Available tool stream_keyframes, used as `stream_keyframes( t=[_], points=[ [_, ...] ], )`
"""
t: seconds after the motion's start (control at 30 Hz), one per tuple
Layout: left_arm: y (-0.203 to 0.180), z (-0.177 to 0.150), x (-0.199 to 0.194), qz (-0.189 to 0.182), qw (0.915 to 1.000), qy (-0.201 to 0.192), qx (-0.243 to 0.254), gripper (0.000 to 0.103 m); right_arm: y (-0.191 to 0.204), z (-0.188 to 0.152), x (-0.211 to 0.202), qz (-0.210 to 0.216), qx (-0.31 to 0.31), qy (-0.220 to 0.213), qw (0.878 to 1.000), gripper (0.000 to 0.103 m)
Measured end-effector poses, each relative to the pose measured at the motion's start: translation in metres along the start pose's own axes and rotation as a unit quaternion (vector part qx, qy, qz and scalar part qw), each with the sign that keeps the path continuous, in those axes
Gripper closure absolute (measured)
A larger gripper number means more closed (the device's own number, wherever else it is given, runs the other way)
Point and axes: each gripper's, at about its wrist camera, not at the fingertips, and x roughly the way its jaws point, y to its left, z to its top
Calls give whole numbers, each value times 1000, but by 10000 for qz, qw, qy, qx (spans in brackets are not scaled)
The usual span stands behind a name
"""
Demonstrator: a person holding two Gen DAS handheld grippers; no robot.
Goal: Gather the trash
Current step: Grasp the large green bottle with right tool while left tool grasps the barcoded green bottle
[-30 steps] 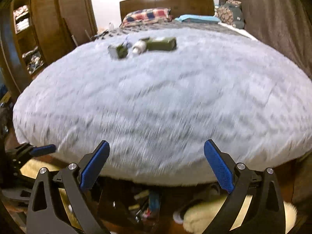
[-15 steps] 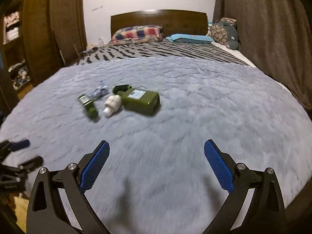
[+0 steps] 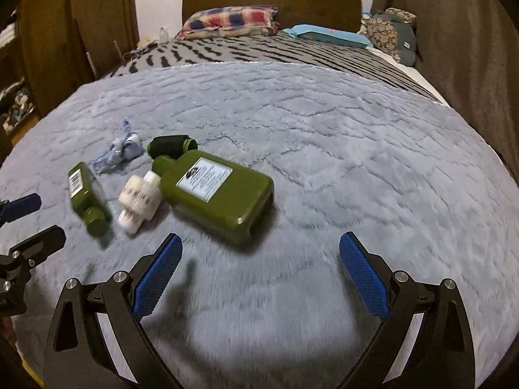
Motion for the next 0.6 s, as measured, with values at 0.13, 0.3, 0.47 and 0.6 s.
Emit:
stream_keyframes(
  t=[0.13,0.3,0.47,0.6],
  points=[
    [3,7,15,21,10000,65,-17,22,5,11,14,59,-195,65,9998,5],
    [5,16,27,-77,10000,62,10,22,19,23,31,228,-509,164,9983,5],
    [3,25,36,-175,9998,103,36,22,26,27,43,497,-629,334,9962,18],
    [-1,29,43,-267,9995,159,79,22,22,25,39,581,-520,269,9966,19]
  ],
)
